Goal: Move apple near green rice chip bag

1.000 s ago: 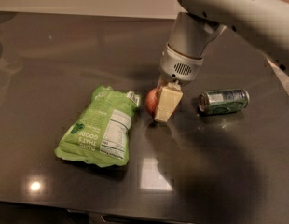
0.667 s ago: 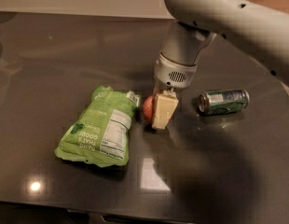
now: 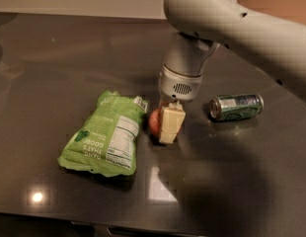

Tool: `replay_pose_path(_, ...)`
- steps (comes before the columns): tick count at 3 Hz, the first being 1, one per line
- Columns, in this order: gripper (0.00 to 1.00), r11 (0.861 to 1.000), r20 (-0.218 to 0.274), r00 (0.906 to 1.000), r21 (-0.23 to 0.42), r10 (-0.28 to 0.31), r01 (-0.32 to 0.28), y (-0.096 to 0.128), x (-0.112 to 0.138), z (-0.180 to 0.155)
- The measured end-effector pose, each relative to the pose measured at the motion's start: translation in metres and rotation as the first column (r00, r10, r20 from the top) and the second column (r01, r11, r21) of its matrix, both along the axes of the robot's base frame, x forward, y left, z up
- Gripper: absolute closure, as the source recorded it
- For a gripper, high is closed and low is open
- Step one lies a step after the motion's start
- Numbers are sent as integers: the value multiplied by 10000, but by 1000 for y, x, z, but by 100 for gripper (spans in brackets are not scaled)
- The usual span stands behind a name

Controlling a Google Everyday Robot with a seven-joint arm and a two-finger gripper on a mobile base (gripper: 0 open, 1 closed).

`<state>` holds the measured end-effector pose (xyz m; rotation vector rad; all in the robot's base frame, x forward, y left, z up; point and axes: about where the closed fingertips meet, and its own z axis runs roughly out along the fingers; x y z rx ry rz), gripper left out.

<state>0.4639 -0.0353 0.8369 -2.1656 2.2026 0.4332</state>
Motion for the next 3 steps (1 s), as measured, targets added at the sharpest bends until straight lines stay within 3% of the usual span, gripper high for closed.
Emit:
replay_pose_path(1, 11, 10000, -165, 9999, 23, -15, 15, -2, -1, -7)
replay_pose_path(2, 0, 10000, -70, 10000, 70, -30, 30, 0, 1, -6)
replay_pose_path(3, 0, 10000, -69, 10000, 71, -30, 30, 0, 1, -6)
